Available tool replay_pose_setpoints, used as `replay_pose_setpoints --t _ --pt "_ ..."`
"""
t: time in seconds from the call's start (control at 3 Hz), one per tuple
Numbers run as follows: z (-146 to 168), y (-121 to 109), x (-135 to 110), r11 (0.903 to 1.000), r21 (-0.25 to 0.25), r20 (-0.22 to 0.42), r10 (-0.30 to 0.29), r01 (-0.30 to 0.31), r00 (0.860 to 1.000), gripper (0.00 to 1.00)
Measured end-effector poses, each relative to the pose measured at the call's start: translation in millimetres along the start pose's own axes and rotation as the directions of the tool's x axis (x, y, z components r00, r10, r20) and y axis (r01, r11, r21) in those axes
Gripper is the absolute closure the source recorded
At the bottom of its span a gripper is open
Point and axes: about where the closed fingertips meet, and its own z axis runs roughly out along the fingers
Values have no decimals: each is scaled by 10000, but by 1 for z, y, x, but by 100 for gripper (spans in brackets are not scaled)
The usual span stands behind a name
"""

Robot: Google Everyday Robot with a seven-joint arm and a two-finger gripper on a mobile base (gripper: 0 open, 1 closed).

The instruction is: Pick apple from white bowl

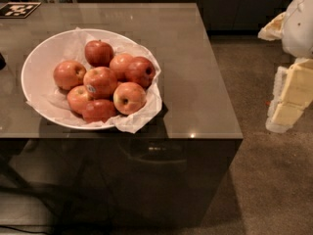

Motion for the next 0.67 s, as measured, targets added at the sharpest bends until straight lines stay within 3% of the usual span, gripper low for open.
replay_pose_setpoints --t 0.33,0.67 --pt "-14 7 -39 9957 -220 -5 -899 899 9960 0" --pt "-14 7 -39 9957 -220 -5 -899 899 9960 0"
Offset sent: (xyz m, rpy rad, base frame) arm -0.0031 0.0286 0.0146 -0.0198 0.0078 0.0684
